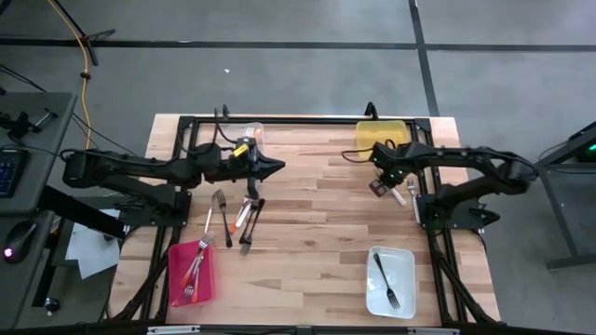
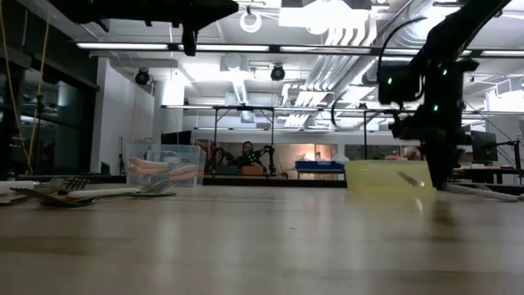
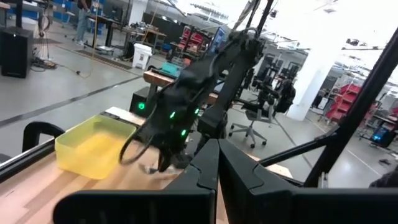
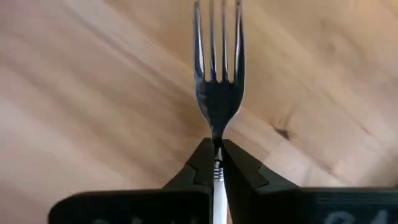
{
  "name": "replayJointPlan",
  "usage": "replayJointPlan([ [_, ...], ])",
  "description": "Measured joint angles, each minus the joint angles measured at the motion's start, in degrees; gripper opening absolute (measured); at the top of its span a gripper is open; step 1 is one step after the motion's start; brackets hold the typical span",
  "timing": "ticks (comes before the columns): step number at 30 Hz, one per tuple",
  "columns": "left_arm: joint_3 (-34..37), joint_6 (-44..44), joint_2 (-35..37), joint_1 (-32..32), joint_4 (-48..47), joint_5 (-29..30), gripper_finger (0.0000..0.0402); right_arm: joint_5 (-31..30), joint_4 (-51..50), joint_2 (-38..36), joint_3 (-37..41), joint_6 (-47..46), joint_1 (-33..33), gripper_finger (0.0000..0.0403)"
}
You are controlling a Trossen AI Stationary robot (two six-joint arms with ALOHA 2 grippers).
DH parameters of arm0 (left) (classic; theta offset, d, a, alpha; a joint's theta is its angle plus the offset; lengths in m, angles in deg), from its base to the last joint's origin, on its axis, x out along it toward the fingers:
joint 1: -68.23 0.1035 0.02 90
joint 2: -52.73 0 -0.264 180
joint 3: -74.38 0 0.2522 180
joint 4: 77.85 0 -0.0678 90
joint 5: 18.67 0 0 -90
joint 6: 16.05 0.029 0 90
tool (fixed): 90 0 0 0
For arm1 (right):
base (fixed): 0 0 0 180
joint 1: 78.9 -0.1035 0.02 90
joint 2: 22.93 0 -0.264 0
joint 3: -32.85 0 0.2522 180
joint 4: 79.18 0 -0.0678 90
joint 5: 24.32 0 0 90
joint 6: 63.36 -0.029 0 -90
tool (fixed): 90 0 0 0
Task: Sort silverware by color (type)
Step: Put the white fork into the yellow bin
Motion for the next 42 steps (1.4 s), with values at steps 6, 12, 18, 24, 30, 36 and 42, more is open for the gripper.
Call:
replayJointPlan([
  [6,0.0,2.3,5.4,0.0,-9.3,3.6,0.0000,3.1,-1.9,-10.0,-0.2,-3.9,-5.9,0.0001],
  [12,0.0,2.3,6.8,0.0,-11.5,7.2,0.0000,5.1,11.3,-12.8,-0.2,-12.5,-13.2,0.0002],
  [18,0.0,2.0,6.8,0.0,-11.8,7.2,0.0000,3.6,19.1,-9.4,-0.3,-16.1,-17.8,0.0001],
  [24,0.0,2.0,6.7,0.0,-11.9,7.2,0.0000,7.1,18.0,-9.6,-0.5,-12.0,-17.3,0.0002],
  [30,0.0,1.9,6.7,0.0,-13.3,7.2,0.0000,13.1,10.7,-8.4,-3.6,0.2,-15.1,0.0063],
  [36,0.0,1.8,6.7,0.0,-14.2,7.2,0.0000,12.8,9.7,-4.2,-4.2,22.0,-15.5,0.0168],
  [42,0.0,1.8,6.7,0.0,-14.4,7.2,0.0000,10.9,11.0,2.6,-4.2,34.4,-15.5,0.0200],
])
